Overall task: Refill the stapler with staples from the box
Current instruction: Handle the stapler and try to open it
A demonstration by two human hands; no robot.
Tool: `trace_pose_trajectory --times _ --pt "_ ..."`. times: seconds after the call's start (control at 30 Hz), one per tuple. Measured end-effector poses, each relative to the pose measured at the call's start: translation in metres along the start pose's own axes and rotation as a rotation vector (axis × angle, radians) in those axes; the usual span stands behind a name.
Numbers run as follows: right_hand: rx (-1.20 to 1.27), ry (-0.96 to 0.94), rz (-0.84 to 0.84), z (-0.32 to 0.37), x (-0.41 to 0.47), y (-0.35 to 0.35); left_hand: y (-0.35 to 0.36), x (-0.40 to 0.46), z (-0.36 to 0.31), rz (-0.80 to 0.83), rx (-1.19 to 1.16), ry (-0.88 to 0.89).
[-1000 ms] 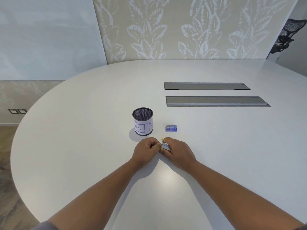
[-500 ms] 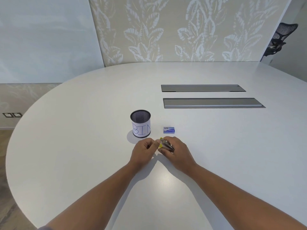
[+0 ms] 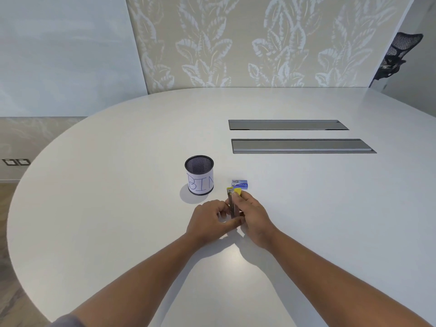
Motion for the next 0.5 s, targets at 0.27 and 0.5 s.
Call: trace_pose_trajectory --times 0.27,0.5 --pt "-0.007 0.005 0.012 0.006 0.000 -0.012 0.001 0.000 0.001 -0.013 -0.041 -0.017" --pt "0.132 0.054 0.110 0.009 -0.001 -0.018 0.000 -0.001 0.002 -0.019 -0.022 -0.008"
Point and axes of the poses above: each hand's wrist, its own x-axis towards the middle knuckle, its own y-axis out of the palm, z = x × y, the point moved 2 cm from there along x, towards the middle knuckle, and after that the axes turned 13 degrees about y, right-handed, at the moved point
